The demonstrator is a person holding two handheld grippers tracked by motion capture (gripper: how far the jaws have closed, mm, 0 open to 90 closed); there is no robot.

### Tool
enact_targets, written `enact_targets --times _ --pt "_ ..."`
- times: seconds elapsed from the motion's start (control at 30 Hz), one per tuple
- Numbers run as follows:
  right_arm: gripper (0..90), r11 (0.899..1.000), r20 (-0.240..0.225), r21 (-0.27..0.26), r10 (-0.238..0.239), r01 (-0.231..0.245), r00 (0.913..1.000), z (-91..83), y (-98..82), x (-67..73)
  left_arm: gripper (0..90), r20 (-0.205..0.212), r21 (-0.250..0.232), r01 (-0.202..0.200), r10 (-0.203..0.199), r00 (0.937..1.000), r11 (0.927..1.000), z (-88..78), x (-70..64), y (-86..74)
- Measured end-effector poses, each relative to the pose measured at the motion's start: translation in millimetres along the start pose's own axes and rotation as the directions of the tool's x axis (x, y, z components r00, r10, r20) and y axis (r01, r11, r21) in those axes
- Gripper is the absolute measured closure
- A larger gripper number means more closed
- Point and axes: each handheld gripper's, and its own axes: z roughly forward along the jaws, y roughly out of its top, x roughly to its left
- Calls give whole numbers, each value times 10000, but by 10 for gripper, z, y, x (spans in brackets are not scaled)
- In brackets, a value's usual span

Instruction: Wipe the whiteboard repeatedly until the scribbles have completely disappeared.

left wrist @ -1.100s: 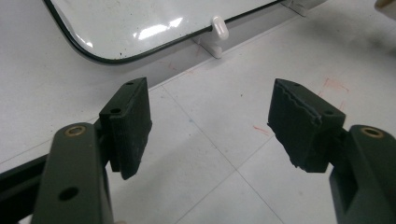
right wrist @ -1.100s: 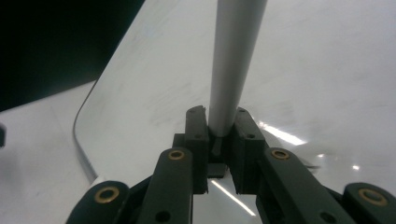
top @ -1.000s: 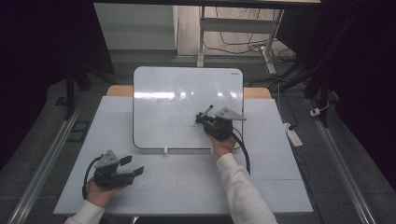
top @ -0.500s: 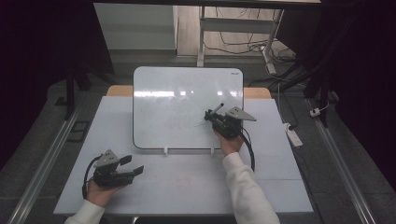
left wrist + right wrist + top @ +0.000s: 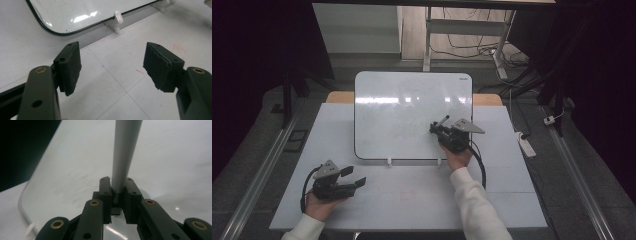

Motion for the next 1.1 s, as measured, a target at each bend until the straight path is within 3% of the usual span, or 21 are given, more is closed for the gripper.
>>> enact_targets --times 0.07,0.13,0.2,0.3,0.37,0.5,0.53,0.6,0.77,0.87,1.1 --pt "790 9989 -533 342 -297 315 9981 92 -65 147 310 -4 27 -58 58 10000 10000 5 -10 4" --pt "791 9948 -491 544 -840 866 9953 107 -62 210 310 -15 16 -72 72 10000 10000 -4 -15 1" --pt "791 9972 -306 433 -590 603 9978 42 -33 105 310 -27 -41 -27 26 10000 10000 -20 -13 -5" --pt "791 9999 397 32 -144 143 9991 -110 21 -102 311 -29 -50 18 -18 10000 10000 -21 0 -8" --pt "791 9999 431 -112 72 -67 9990 -117 6 -101 311 -25 -26 -2 2 10000 10000 -8 -2 -2" --pt "791 9982 -513 397 -421 441 9978 64 -94 158 311 -15 19 -74 74 10000 10000 3 -15 6" --pt "790 9971 -564 442 -591 617 9967 84 -102 193 311 -27 9 -79 79 10000 10000 -1 -16 4" --pt "790 9979 -666 469 -415 447 9969 76 -85 142 310 -35 -23 -56 56 10000 10000 -14 -11 -1" --pt "791 9997 153 250 6 -9 9999 -114 2 -56 311 -26 -66 9 -9 10000 10000 -12 6 -2" --pt "790 9995 -22 303 22 -22 10000 -269 49 -112 311 -41 -56 -63 63 10000 10000 -4 -1 6" --pt "790 9955 -819 843 -369 438 9960 -683 120 -86 316 -103 -326 -295 292 9995 9990 -5 -33 49"
